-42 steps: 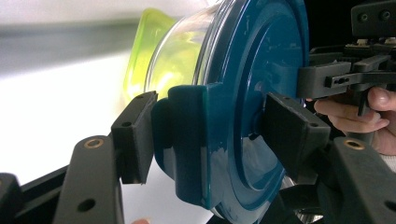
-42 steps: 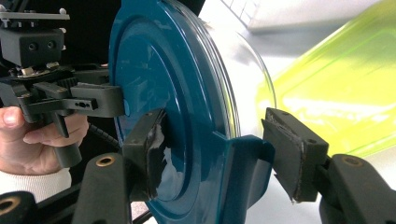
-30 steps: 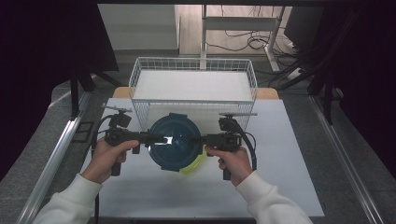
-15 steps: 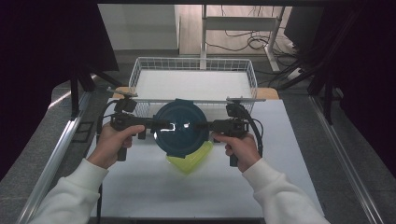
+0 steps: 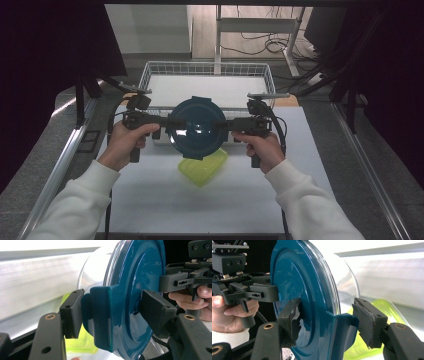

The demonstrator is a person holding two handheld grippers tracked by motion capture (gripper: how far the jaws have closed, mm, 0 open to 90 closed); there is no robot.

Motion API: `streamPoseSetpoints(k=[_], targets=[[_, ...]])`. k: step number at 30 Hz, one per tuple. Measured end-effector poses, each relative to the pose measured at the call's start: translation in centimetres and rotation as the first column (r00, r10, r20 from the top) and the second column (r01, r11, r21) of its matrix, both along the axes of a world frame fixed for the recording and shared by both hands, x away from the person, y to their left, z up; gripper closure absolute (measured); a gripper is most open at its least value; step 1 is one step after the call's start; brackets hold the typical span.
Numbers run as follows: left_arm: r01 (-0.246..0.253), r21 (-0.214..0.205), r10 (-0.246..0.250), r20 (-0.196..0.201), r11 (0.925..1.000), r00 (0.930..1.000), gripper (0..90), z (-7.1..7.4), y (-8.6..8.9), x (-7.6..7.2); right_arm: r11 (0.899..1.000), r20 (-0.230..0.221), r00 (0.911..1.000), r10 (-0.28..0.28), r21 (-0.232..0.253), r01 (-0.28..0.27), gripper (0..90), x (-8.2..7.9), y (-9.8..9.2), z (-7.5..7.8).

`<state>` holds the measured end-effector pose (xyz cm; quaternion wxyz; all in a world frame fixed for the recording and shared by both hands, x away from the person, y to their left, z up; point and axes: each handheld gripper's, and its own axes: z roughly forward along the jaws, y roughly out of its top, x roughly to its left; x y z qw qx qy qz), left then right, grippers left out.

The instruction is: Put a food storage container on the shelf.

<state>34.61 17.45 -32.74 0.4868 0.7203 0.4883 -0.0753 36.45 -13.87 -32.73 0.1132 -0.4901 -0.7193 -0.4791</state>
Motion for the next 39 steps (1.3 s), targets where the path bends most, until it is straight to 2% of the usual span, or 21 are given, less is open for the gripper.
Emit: streamPoseSetpoints(k=[12, 18, 19, 22, 26, 27, 29, 30, 31, 33, 34, 37, 39], targets=[[0.001, -0.010, -0.001, 0.019, 0.9999, 0.9998, 37.8, 1.9, -0.3, 1.3, 1.000, 0.029, 0.9996, 0.003, -0.018, -0.003, 40.0, 1.2, -0.3, 2.3], [0.005, -0.008, -0.005, 0.025, 1.0000, 0.9997, 37.8, 3.0, -0.6, 2.6, 1.000, 0.039, 0.9992, 0.002, -0.019, -0.001, 40.0, 2.4, -0.6, 3.5], [0.005, -0.009, -0.004, 0.032, 1.0000, 0.9995, 37.8, 3.3, -0.6, 3.1, 1.000, 0.045, 0.9990, 0.003, -0.020, -0.002, 40.0, 3.0, -0.7, 3.9], [0.000, -0.010, 0.000, 0.033, 0.9999, 0.9995, 37.9, 3.7, -0.7, 3.7, 1.000, 0.051, 0.9987, 0.006, -0.021, -0.005, 40.0, 3.6, -0.8, 4.3], [0.001, -0.010, 0.000, 0.035, 1.0000, 0.9994, 37.9, 4.6, -0.7, 5.5, 0.999, 0.058, 0.9982, 0.018, -0.031, -0.016, 40.0, 5.5, -0.8, 5.4], [0.001, -0.010, 0.000, 0.035, 1.0000, 0.9994, 37.9, 4.6, -0.7, 5.5, 0.999, 0.058, 0.9982, 0.018, -0.031, -0.016, 40.0, 5.5, -0.8, 5.4], [-0.006, -0.020, 0.006, 0.028, 0.9998, 0.9996, 37.9, 4.9, -0.8, 6.7, 0.999, 0.063, 0.9978, 0.022, -0.034, -0.019, 40.0, 6.8, -0.8, 5.9], [-0.006, -0.020, 0.006, 0.028, 0.9998, 0.9996, 37.9, 4.9, -0.8, 6.7, 0.999, 0.063, 0.9978, 0.022, -0.034, -0.019, 40.0, 6.8, -0.8, 5.9], [-0.006, -0.025, 0.007, 0.026, 0.9997, 0.9996, 37.9, 5.0, -0.8, 7.6, 0.999, 0.062, 0.9978, 0.021, -0.038, -0.018, 40.0, 7.6, -0.9, 6.2], [-0.009, -0.024, 0.009, 0.021, 0.9997, 0.9997, 37.9, 5.0, -0.9, 8.0, 0.999, 0.064, 0.9977, 0.021, -0.039, -0.018, 40.0, 8.1, -0.9, 6.3], [-0.015, -0.025, 0.015, 0.015, 0.9996, 0.9998, 37.9, 5.1, -1.0, 8.7, 0.999, 0.061, 0.9980, 0.017, -0.035, -0.015, 40.0, 9.1, -1.1, 6.4], [-0.015, -0.021, 0.015, 0.008, 0.9997, 0.9999, 37.9, 5.1, -1.2, 9.5, 0.999, 0.055, 0.9983, 0.020, -0.034, -0.018, 40.0, 9.8, -1.2, 6.4], [-0.018, -0.022, 0.018, -0.004, 0.9996, 0.9998, 37.9, 5.0, -1.3, 10.5, 0.999, 0.039, 0.9990, 0.021, -0.029, -0.020, 40.0, 11.1, -1.4, 6.3]])
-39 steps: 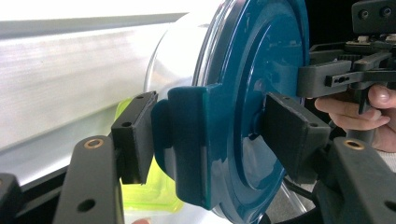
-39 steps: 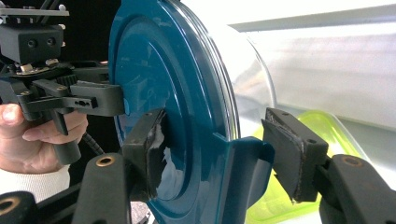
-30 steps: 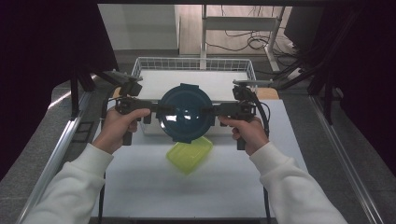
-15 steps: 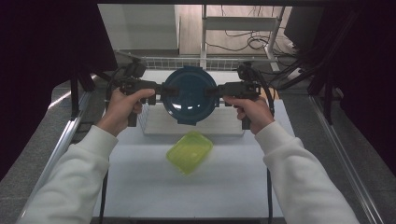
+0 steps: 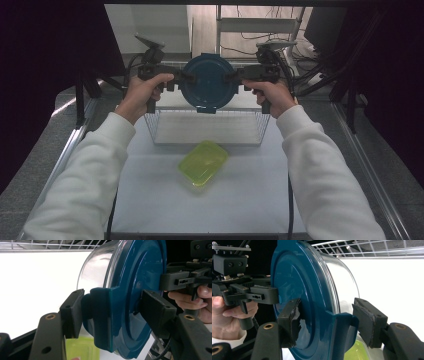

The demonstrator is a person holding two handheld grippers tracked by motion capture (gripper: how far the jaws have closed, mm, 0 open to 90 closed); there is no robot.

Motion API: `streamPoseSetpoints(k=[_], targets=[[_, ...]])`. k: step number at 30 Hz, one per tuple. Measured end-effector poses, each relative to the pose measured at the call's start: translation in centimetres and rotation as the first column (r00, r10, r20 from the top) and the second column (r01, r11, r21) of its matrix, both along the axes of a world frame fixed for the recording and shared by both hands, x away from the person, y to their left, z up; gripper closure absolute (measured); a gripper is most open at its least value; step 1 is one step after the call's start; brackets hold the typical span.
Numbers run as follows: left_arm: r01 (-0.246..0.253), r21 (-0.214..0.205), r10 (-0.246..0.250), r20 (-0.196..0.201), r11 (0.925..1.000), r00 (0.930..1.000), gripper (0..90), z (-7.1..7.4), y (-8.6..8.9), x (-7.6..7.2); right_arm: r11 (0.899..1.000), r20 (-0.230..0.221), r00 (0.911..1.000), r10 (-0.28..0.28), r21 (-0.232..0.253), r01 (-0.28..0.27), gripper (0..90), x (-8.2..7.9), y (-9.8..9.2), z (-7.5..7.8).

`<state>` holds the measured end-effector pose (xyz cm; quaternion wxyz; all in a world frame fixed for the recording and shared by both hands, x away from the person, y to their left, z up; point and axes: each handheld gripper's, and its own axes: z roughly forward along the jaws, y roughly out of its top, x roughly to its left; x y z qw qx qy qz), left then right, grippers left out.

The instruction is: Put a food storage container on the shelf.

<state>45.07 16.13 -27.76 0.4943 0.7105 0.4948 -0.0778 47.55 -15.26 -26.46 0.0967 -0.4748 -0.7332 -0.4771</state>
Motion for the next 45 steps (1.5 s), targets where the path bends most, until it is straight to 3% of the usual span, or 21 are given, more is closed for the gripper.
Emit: streamPoseSetpoints(k=[5, 15, 19, 22, 29, 32, 40, 42, 43, 44, 45], targets=[[0.001, -0.015, -0.001, -0.004, 0.9999, 1.0000, 37.9, -0.6, 0.0, 1.1, 1.000, 0.007, 1.0000, -0.006, -0.005, 0.006, 40.0, 1.1, 0.0, 0.0], [-0.019, -0.031, 0.017, -0.051, 0.9994, 0.9986, 37.8, -2.4, -0.2, 3.1, 0.999, -0.065, 0.9972, -0.037, 0.008, 0.038, 39.4, 3.4, -0.2, -1.9], [-0.030, -0.046, 0.027, -0.065, 0.9985, 0.9975, 37.6, -2.6, 0.0, 3.5, 0.999, -0.065, 0.9970, -0.043, 0.019, 0.045, 39.6, 3.7, -0.2, -2.1], [-0.060, -0.087, 0.052, -0.085, 0.9944, 0.9950, 37.2, -3.2, 0.1, 4.1, 0.998, -0.086, 0.9945, -0.061, 0.028, 0.064, 39.4, 4.2, -0.2, -2.5], [-0.078, -0.092, 0.068, -0.115, 0.9927, 0.9911, 31.1, -4.1, -0.1, 5.0, 0.995, -0.140, 0.9869, -0.080, 0.047, 0.088, 37.6, 5.1, -0.1, -3.6], [-0.086, -0.114, 0.070, -0.134, 0.9897, 0.9885, 30.5, -4.7, 0.0, 5.3, 0.992, -0.165, 0.9817, -0.095, 0.072, 0.108, 37.1, 5.6, -0.2, -4.4], [-0.101, -0.146, 0.083, -0.127, 0.9841, 0.9885, 30.1, -5.3, 0.1, 5.5, 0.987, -0.161, 0.9804, -0.113, 0.095, 0.130, 37.3, 5.8, -0.4, -4.9], [-0.106, -0.142, 0.090, -0.119, 0.9841, 0.9888, 28.5, -5.3, 0.0, 5.4, 0.986, -0.155, 0.9798, -0.126, 0.088, 0.141, 34.6, 5.6, -0.2, -4.8], [-0.126, -0.105, 0.117, -0.090, 0.9864, 0.9890, 25.5, -5.1, -0.2, 5.2, 0.985, -0.129, 0.9814, -0.142, 0.075, 0.153, 29.2, 5.5, -0.1, -4.8], [-0.129, -0.090, 0.122, -0.083, 0.9875, 0.9891, 22.4, -5.1, -0.2, 5.1, 0.985, -0.102, 0.9826, -0.156, 0.057, 0.162, 23.6, 5.4, 0.0, -4.7], [-0.129, -0.090, 0.122, -0.083, 0.9875, 0.9891, 19.6, -5.1, -0.2, 5.1, 0.985, -0.102, 0.9826, -0.156, 0.057, 0.162, 23.6, 5.4, 0.0, -4.7]])
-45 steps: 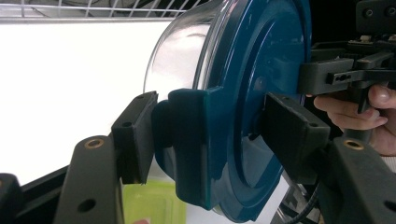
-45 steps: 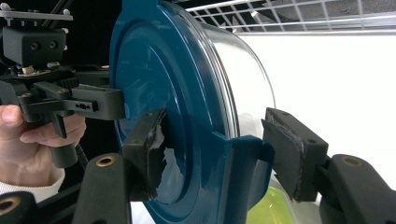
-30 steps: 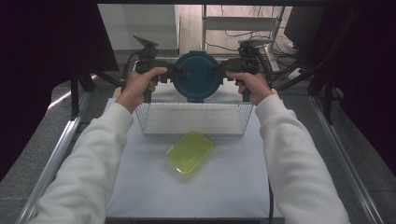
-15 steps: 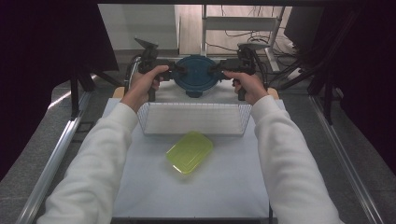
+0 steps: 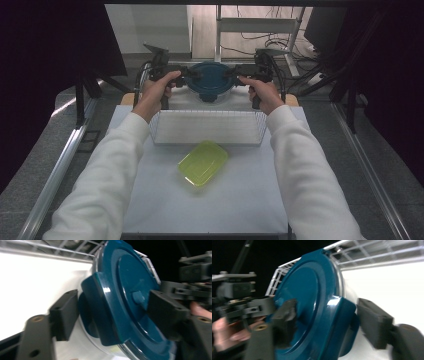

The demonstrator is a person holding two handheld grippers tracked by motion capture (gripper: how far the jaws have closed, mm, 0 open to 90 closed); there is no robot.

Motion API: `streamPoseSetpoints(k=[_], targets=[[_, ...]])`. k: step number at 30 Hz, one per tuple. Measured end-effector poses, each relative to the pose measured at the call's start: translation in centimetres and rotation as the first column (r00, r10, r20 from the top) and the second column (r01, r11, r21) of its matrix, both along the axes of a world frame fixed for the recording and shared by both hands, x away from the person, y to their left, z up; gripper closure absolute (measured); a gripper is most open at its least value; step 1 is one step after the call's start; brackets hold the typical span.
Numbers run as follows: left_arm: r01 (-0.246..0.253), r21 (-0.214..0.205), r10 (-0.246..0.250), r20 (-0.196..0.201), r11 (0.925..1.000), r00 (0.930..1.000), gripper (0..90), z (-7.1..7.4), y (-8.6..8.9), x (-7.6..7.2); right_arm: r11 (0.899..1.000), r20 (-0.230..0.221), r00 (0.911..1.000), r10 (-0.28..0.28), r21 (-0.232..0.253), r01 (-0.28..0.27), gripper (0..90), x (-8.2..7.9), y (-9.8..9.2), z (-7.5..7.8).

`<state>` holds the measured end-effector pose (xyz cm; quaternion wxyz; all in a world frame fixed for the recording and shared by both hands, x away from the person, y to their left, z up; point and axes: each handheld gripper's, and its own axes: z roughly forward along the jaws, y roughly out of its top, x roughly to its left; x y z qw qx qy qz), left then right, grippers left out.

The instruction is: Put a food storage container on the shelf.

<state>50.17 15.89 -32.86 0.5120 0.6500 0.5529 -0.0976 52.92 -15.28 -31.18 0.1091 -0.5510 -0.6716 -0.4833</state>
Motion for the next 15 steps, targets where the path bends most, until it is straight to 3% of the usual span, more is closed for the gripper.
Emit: streamPoseSetpoints(k=[1, 2, 3, 5, 6, 7, 8, 9, 11, 12, 15], targets=[[-0.016, 0.026, 0.016, 0.016, 0.9995, 0.9997, 16.7, 0.1, 0.0, -0.3, 1.000, 0.016, 0.9998, -0.012, -0.009, 0.012, 19.8, -0.2, 0.1, 0.1], [-0.016, 0.026, 0.016, 0.016, 0.9995, 0.9997, 15.2, 0.1, 0.0, -0.3, 1.000, 0.016, 0.9998, -0.012, -0.009, 0.012, 19.8, -0.2, 0.1, 0.1], [-0.037, 0.057, 0.035, 0.049, 0.9977, 0.9982, 14.4, 0.3, 0.1, -0.7, 0.999, 0.059, 0.9978, -0.032, -0.018, 0.033, 15.9, -0.9, 0.0, 0.4], [-0.045, 0.066, 0.040, 0.070, 0.9968, 0.9967, 14.4, 0.4, 0.1, -1.0, 0.999, 0.075, 0.9965, -0.038, -0.032, 0.041, 13.3, -1.1, 0.1, 0.6], [-0.051, 0.076, 0.044, 0.085, 0.9958, 0.9954, 14.4, 0.6, 0.2, -1.4, 0.996, 0.109, 0.9930, -0.045, -0.067, 0.053, 10.7, -1.4, 0.1, 0.9], [-0.047, 0.079, 0.039, 0.104, 0.9957, 0.9938, 14.3, 0.7, 0.4, -1.9, 0.983, 0.190, 0.9803, -0.053, -0.164, 0.085, 8.7, -2.3, 0.3, 1.5], [-0.037, 0.090, 0.025, 0.126, 0.9953, 0.9917, 14.4, 1.0, 0.6, -2.6, 0.978, 0.215, 0.9755, -0.045, -0.192, 0.087, 8.7, -2.7, 0.4, 1.7], [-0.037, 0.090, 0.025, 0.126, 0.9953, 0.9917, 15.0, 1.0, 0.6, -2.6, 0.978, 0.215, 0.9755, -0.045, -0.192, 0.087, 8.7, -2.7, 0.4, 1.7], [-0.036, 0.138, 0.011, 0.176, 0.9897, 0.9843, 18.8, 1.3, 0.8, -4.3, 0.971, 0.282, 0.9594, 0.004, -0.230, 0.063, 8.7, -4.5, 0.3, 2.1], [-0.036, 0.138, 0.011, 0.176, 0.9897, 0.9843, 19.4, 1.3, 0.8, -4.3, 0.971, 0.283, 0.9590, 0.010, -0.233, 0.059, 8.7, -4.9, 0.2, 2.2], [-0.028, 0.145, -0.004, 0.217, 0.9890, 0.9761, 19.5, 1.4, 1.0, -7.0, 0.970, 0.302, 0.9531, 0.025, -0.237, 0.049, 9.0, -6.4, -0.6, 2.3]])
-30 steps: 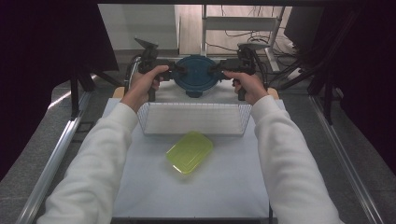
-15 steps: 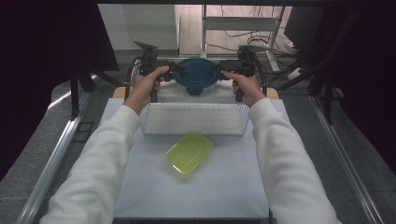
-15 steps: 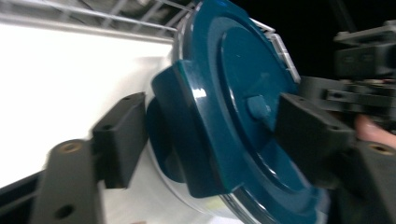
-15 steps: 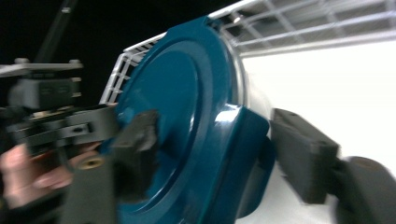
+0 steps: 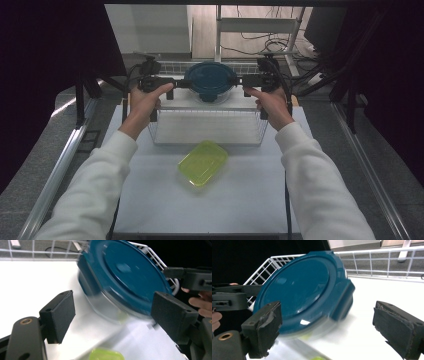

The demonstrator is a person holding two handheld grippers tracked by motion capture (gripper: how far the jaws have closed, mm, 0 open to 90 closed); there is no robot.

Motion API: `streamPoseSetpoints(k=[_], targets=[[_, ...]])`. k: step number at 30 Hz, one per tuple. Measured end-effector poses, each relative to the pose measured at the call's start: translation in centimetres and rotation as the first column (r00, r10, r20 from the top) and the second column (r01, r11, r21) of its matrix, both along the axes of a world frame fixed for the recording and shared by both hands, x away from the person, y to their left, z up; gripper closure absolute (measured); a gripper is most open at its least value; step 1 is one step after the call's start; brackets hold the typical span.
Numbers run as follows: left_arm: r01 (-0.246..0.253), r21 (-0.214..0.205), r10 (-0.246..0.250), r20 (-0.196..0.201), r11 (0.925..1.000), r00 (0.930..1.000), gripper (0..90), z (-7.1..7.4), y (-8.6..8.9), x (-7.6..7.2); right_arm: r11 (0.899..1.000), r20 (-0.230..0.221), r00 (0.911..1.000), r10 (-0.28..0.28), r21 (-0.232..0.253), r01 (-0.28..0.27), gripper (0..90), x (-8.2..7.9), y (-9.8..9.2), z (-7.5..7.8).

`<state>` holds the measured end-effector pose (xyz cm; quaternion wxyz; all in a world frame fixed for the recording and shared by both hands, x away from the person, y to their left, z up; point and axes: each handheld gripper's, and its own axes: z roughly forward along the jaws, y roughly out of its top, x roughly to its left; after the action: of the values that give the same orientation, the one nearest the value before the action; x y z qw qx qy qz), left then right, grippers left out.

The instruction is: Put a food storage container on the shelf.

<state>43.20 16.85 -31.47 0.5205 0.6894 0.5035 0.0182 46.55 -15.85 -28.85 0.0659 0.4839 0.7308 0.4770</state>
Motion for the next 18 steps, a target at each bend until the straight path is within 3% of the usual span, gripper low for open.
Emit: streamPoseSetpoints(k=[1, 2, 3, 4, 5, 6, 7, 11, 12, 14, 16, 18], targets=[[0.000, 0.000, 0.000, 0.000, 1.0000, 1.0000, 19.5, 0.0, 0.0, 0.0, 1.000, 0.007, 1.0000, 0.001, -0.004, -0.001, 9.7, -0.5, -0.4, 0.0], [0.016, 0.012, -0.016, 0.024, 0.9998, 0.9996, 19.6, 0.0, 0.1, -1.6, 1.000, 0.015, 0.9998, 0.014, 0.002, -0.014, 10.5, -1.0, -0.8, 0.0], [0.016, 0.012, -0.016, 0.024, 0.9998, 0.9996, 19.9, 0.0, 0.1, -1.6, 1.000, 0.015, 0.9998, 0.014, 0.002, -0.014, 10.5, -1.0, -0.8, 0.0], [0.027, 0.013, -0.028, 0.049, 0.9995, 0.9984, 20.0, 0.0, 0.2, -3.3, 0.999, 0.020, 0.9990, 0.039, 0.034, -0.040, 13.3, -2.0, -1.8, -0.3], [0.027, 0.013, -0.028, 0.049, 0.9995, 0.9984, 20.1, 0.0, 0.2, -3.3, 0.999, 0.020, 0.9990, 0.039, 0.034, -0.040, 13.3, -2.0, -1.8, -0.3], [0.044, 0.026, -0.045, 0.075, 0.9987, 0.9961, 20.3, -0.2, 0.2, -5.0, 0.997, 0.034, 0.9976, 0.061, 0.035, -0.062, 14.4, -3.3, -2.6, -0.5], [0.044, 0.026, -0.045, 0.075, 0.9987, 0.9961, 20.6, -0.2, 0.2, -5.0, 0.998, 0.047, 0.9970, 0.062, 0.019, -0.062, 14.5, -4.0, -2.9, -0.6], [0.077, 0.054, -0.083, 0.117, 0.9956, 0.9897, 20.8, -1.0, 0.4, -8.4, 0.997, 0.087, 0.9934, 0.074, -0.014, -0.073, 16.5, -6.2, -3.9, -1.0], [0.086, 0.056, -0.092, 0.119, 0.9947, 0.9886, 20.7, -1.4, 0.5, -9.3, 0.996, 0.117, 0.9893, 0.088, -0.032, -0.085, 18.1, -8.0, -4.6, -1.5], [0.096, 0.063, -0.103, 0.118, 0.9933, 0.9876, 21.1, -2.5, 0.6, -11.0, 0.994, 0.132, 0.9862, 0.100, -0.045, -0.095, 20.4, -9.3, -5.0, -2.0], [0.097, 0.066, -0.104, 0.117, 0.9931, 0.9876, 21.0, -3.0, 0.6, -11.6, 0.993, 0.137, 0.9839, 0.115, -0.051, -0.109, 22.2, -10.1, -5.2, -2.4], [0.124, 0.059, -0.130, 0.098, 0.9905, 0.9867, 21.1, -4.6, 0.7, -12.8, 0.990, 0.145, 0.9803, 0.134, -0.070, -0.125, 23.2, -12.1, -5.9, -4.1]])
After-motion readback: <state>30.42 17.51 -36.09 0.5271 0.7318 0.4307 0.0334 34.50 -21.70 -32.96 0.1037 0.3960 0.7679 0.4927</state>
